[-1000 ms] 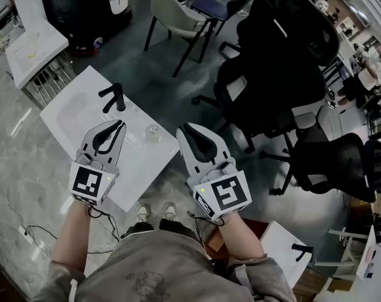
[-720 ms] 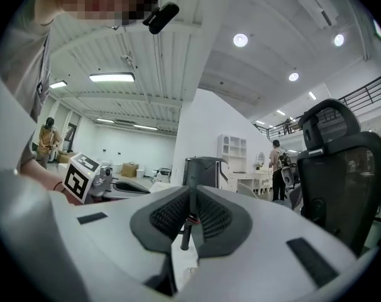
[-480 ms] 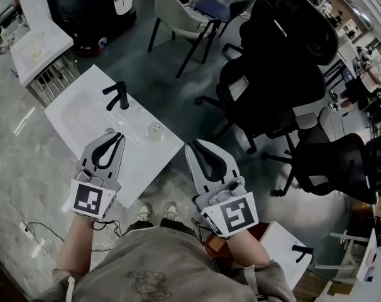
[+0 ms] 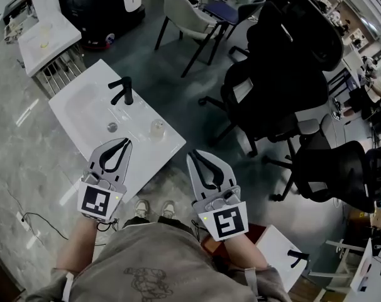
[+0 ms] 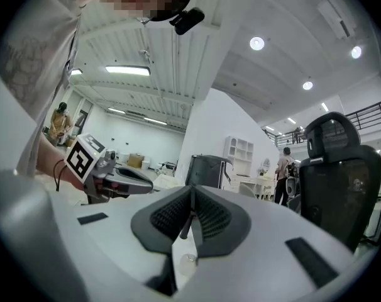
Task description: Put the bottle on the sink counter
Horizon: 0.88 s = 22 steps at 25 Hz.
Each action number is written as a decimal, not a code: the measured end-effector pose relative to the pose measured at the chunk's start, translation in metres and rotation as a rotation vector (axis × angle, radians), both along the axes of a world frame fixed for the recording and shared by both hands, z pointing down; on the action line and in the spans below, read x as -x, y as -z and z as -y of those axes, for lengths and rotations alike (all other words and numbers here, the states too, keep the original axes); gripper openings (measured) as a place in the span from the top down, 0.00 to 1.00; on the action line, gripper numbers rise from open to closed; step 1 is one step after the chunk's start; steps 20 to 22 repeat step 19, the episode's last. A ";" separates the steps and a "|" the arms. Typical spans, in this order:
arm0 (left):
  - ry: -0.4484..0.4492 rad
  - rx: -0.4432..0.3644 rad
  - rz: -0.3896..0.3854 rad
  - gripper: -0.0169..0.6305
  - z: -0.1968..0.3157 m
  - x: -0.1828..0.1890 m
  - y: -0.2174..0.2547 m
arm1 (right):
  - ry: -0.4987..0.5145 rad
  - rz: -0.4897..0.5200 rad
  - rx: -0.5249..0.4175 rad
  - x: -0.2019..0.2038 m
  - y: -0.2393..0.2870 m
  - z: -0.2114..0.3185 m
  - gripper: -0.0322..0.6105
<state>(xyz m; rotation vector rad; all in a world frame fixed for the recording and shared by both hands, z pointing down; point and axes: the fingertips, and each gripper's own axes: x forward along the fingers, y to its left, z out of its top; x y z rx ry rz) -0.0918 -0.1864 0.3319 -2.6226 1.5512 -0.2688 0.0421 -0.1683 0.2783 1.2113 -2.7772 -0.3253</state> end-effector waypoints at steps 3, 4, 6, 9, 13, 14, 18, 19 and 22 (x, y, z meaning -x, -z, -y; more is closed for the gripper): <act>-0.008 0.011 -0.010 0.93 -0.003 -0.006 0.000 | 0.009 0.000 0.028 -0.002 -0.009 -0.003 0.89; -0.007 0.007 -0.007 0.93 -0.004 -0.008 0.001 | 0.012 0.006 0.033 -0.004 -0.010 -0.003 0.89; -0.008 -0.004 0.001 0.93 -0.004 -0.012 0.002 | 0.012 0.015 0.036 -0.007 -0.009 -0.003 0.89; -0.009 0.002 0.005 0.93 -0.005 -0.016 0.001 | 0.009 0.023 0.036 -0.013 -0.009 -0.002 0.89; -0.012 0.002 0.011 0.93 -0.004 -0.021 -0.001 | 0.009 0.037 0.044 -0.018 -0.009 -0.002 0.89; -0.013 0.003 0.010 0.93 -0.004 -0.023 0.000 | 0.009 0.039 0.044 -0.019 -0.009 -0.001 0.89; -0.017 0.010 0.002 0.93 -0.003 -0.033 0.001 | 0.010 0.044 0.051 -0.023 -0.010 -0.001 0.89; -0.018 0.011 0.001 0.93 -0.003 -0.036 0.001 | 0.010 0.045 0.053 -0.024 -0.011 0.000 0.89; -0.018 0.011 0.001 0.93 -0.003 -0.036 0.001 | 0.010 0.045 0.053 -0.024 -0.011 0.000 0.89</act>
